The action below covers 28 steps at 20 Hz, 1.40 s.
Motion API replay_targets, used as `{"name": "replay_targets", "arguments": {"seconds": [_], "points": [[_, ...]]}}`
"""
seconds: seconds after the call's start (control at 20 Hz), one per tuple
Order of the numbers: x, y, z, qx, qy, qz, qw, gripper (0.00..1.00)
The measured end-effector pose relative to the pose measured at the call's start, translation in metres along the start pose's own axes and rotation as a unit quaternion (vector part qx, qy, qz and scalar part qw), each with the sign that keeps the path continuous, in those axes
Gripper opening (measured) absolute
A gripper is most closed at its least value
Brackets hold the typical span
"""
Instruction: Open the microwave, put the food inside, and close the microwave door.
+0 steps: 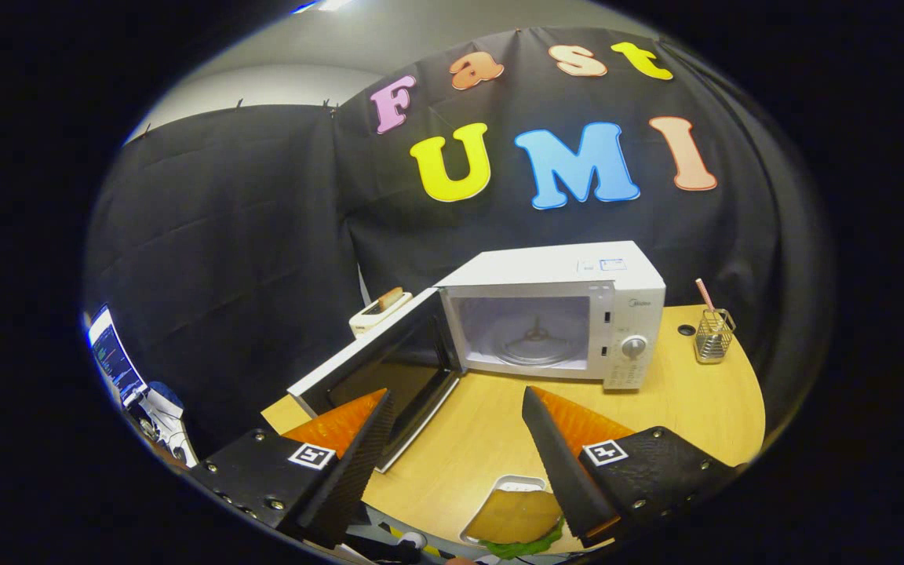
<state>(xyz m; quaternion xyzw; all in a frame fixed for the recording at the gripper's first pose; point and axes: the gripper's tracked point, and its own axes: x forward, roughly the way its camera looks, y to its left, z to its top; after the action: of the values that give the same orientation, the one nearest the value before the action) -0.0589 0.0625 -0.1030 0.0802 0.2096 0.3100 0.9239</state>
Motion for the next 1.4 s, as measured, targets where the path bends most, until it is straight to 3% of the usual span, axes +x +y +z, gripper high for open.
{"name": "replay_targets", "arguments": {"seconds": [0.55,1.4], "points": [[-0.002,-0.073,-0.087,0.071,0.096,-0.022,0.993,0.99],[-0.013,-0.07,-0.181,0.163,0.233,-0.036,0.958,0.99]]}}
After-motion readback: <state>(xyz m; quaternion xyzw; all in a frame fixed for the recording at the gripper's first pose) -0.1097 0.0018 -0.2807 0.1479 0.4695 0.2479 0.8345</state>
